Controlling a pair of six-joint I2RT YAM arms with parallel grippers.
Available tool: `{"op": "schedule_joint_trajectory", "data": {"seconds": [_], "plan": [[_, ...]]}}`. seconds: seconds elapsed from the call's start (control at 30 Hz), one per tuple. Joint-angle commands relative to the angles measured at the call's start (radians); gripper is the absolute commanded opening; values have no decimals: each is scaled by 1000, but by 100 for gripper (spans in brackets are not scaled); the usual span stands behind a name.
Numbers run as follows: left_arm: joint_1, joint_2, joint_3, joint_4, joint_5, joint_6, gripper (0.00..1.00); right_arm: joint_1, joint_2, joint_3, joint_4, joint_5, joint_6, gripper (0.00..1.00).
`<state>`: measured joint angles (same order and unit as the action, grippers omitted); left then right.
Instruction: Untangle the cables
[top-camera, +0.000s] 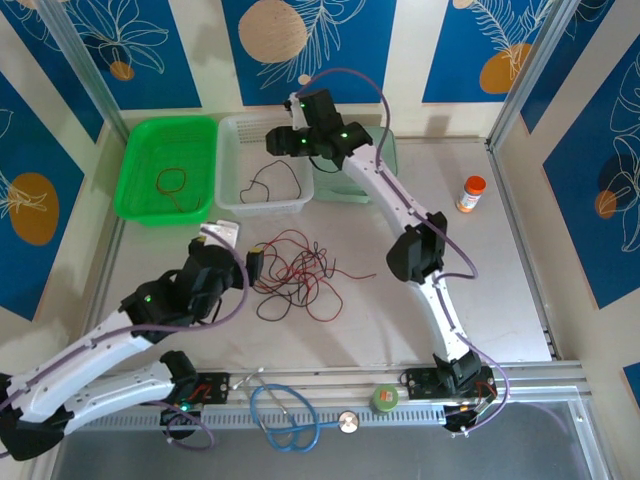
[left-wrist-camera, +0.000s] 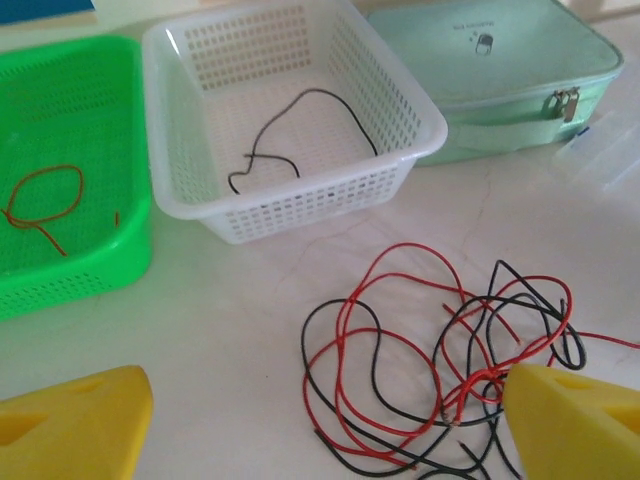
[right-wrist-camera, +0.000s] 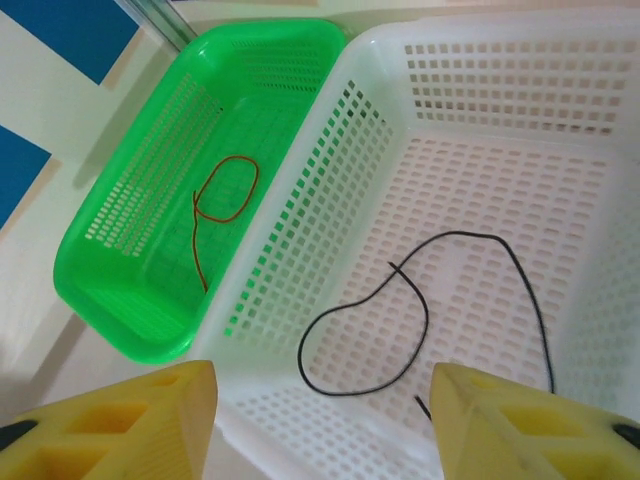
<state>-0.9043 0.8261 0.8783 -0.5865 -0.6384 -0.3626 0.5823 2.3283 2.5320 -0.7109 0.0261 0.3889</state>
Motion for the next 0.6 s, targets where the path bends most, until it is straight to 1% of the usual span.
{"op": "schedule_joint_trajectory", "data": {"seconds": [0.0, 0.07, 0.13, 0.2, 0.27, 0.4, 0.57], "plan": [[24, 104, 75, -108, 70, -61, 87, 2, -196, -161, 8, 55, -34, 56], [49, 187, 113, -154, 144, -88, 84, 2, -342, -342, 70, 85, -24, 55], [77, 255, 139, -180, 236, -103, 79, 2, -481, -535, 140, 109, -5, 54], [94, 315, 155, -188, 320, -111, 73, 2, -609, -720, 187, 138, 22, 53], [99, 364, 161, -175, 381, -108, 70, 2, -741, -891, 216, 174, 55, 51], [105, 437, 167, -128, 421, -67, 69, 5, -948, -1167, 250, 199, 127, 48], [106, 544, 182, -39, 492, 80, 71, 16, -1130, -1409, 232, 204, 201, 47]]}}
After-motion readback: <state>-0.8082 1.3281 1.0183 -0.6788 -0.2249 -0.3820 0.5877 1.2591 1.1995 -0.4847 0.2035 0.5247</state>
